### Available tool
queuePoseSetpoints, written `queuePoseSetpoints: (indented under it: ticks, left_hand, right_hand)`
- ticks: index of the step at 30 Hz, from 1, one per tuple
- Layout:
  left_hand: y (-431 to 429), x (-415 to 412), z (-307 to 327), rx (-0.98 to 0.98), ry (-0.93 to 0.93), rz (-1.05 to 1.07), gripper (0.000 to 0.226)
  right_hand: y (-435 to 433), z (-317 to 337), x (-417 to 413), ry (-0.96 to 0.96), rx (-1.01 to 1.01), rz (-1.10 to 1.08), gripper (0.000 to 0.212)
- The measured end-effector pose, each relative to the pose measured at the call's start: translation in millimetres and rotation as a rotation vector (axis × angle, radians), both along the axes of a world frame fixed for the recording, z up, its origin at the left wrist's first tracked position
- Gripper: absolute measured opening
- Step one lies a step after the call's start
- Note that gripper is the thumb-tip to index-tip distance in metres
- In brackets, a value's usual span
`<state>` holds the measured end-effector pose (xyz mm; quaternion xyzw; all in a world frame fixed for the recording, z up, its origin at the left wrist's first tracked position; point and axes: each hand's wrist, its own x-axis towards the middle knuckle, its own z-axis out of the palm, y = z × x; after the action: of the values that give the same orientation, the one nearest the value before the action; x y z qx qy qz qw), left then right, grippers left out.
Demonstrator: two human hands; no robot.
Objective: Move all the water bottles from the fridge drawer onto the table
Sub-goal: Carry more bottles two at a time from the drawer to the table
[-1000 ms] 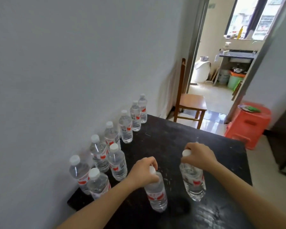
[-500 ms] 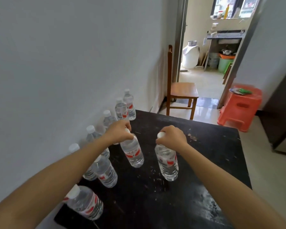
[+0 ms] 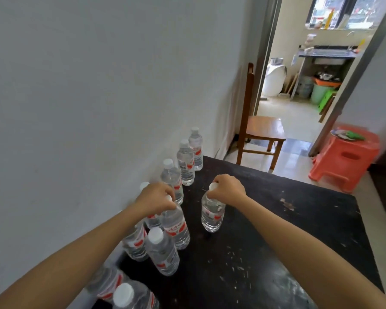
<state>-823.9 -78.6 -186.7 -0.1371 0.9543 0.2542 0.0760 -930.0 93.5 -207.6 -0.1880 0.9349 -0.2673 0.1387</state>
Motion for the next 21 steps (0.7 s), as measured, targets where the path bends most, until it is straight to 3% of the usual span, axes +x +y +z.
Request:
queuePoseSetpoints:
  ticks: [8,18,21]
  left_hand:
    - [-24.6,-21.6,-20.8,-0.075,0.061,-0.032,0.021]
    - [-37.4,-39.2,-42.6,0.001,0.083,-0.037,0.021]
    - [-36.7,-41.1,-47.3,0.0,0.079,-0.046,0.022]
  right_hand:
    - [-52.0,-15.0,-34.2,-0.06,0.009,-0.022,0.032]
    - [-87.4,-24.7,-62.4,-0.024,0.068,0.038,0.016]
    - [-92.2,-27.8,-68.7,-0.022,0.078,0.041,0.022]
